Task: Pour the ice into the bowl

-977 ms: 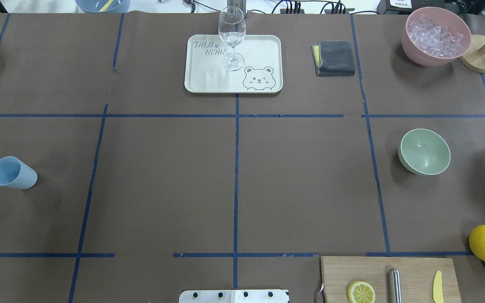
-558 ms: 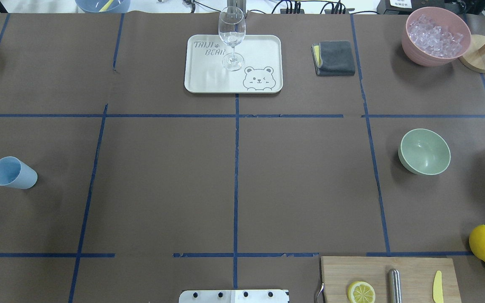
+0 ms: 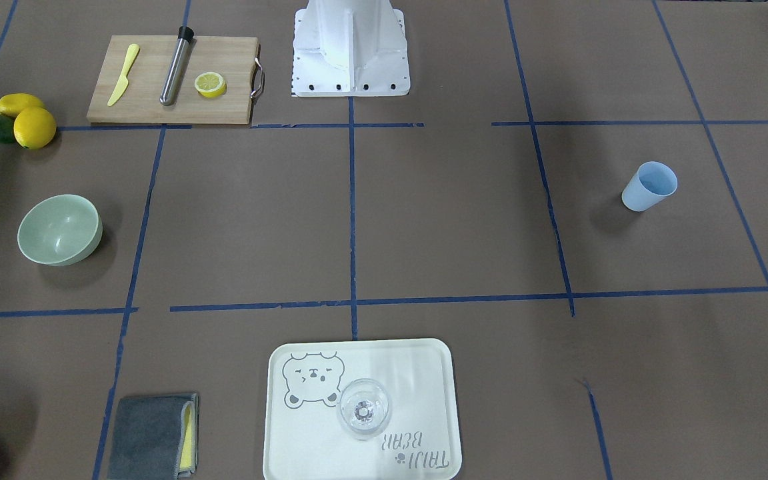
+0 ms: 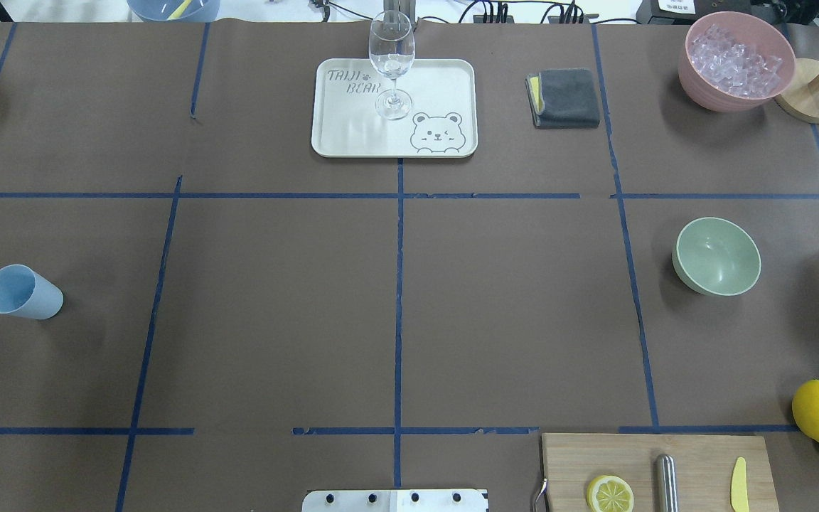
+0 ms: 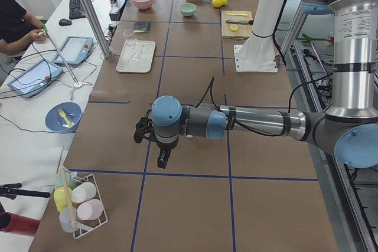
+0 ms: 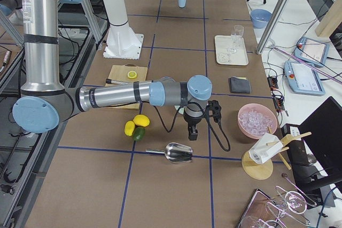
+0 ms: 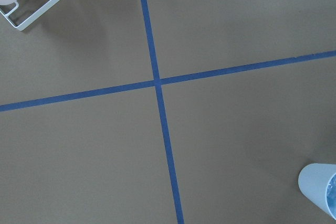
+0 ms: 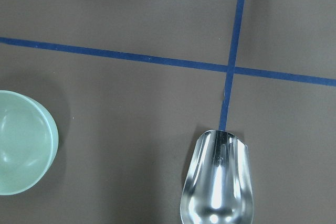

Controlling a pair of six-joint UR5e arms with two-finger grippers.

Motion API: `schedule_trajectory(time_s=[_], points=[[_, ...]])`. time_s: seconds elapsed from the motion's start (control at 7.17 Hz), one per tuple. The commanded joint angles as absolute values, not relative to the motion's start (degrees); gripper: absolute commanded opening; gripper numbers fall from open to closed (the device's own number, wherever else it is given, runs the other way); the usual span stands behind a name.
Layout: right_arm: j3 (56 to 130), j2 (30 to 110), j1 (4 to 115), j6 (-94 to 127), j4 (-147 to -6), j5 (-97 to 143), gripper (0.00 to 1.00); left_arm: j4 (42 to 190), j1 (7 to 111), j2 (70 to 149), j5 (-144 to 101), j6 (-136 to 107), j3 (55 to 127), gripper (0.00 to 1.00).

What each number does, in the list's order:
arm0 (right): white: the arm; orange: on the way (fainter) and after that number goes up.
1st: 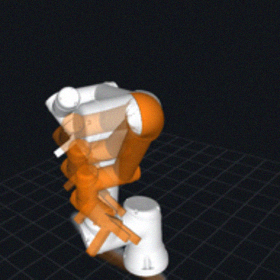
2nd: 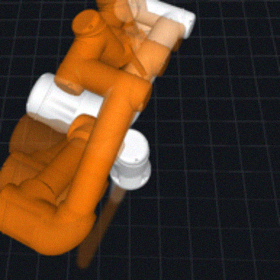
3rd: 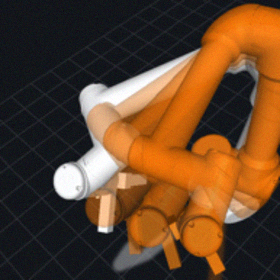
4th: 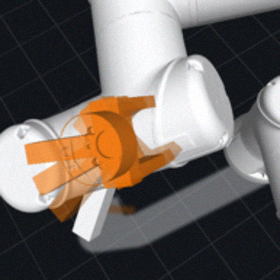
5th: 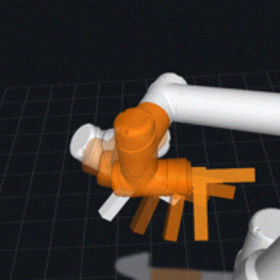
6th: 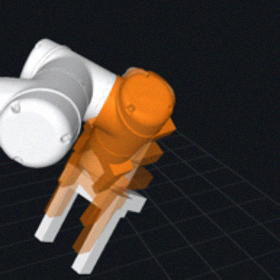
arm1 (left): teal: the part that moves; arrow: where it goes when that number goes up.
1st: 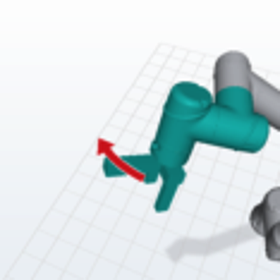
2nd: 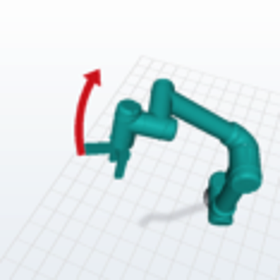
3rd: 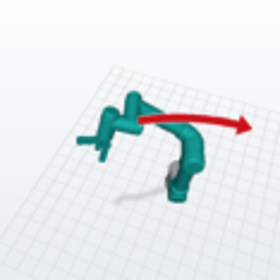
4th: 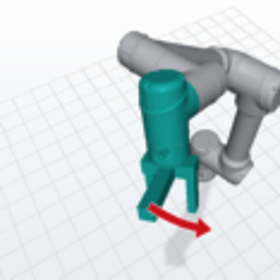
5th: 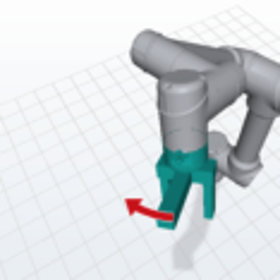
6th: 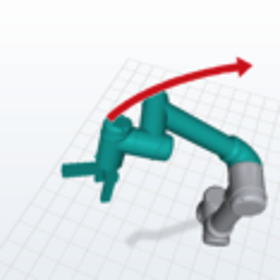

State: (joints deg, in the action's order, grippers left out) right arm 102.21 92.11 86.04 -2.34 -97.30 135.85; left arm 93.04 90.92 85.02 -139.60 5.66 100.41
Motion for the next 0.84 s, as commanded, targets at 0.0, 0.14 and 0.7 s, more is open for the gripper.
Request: schedule_trajectory(time_s=[0.0,0.14,0.7], points=[[102.3,92.1,83.5,-2.3,-96.8,137.2,1.0,95.7,90.8,83.9,-142.0,5.6,100.5,1.0],[102.0,92.1,80.2,-1.1,-93.5,137.4,1.0,96.1,90.8,83.7,-142.0,5.6,100.5,1.0],[92.9,91.3,65.9,27.8,-65.7,132.8,1.0,102.7,90.8,81.9,-142.1,5.0,100.6,1.0]])
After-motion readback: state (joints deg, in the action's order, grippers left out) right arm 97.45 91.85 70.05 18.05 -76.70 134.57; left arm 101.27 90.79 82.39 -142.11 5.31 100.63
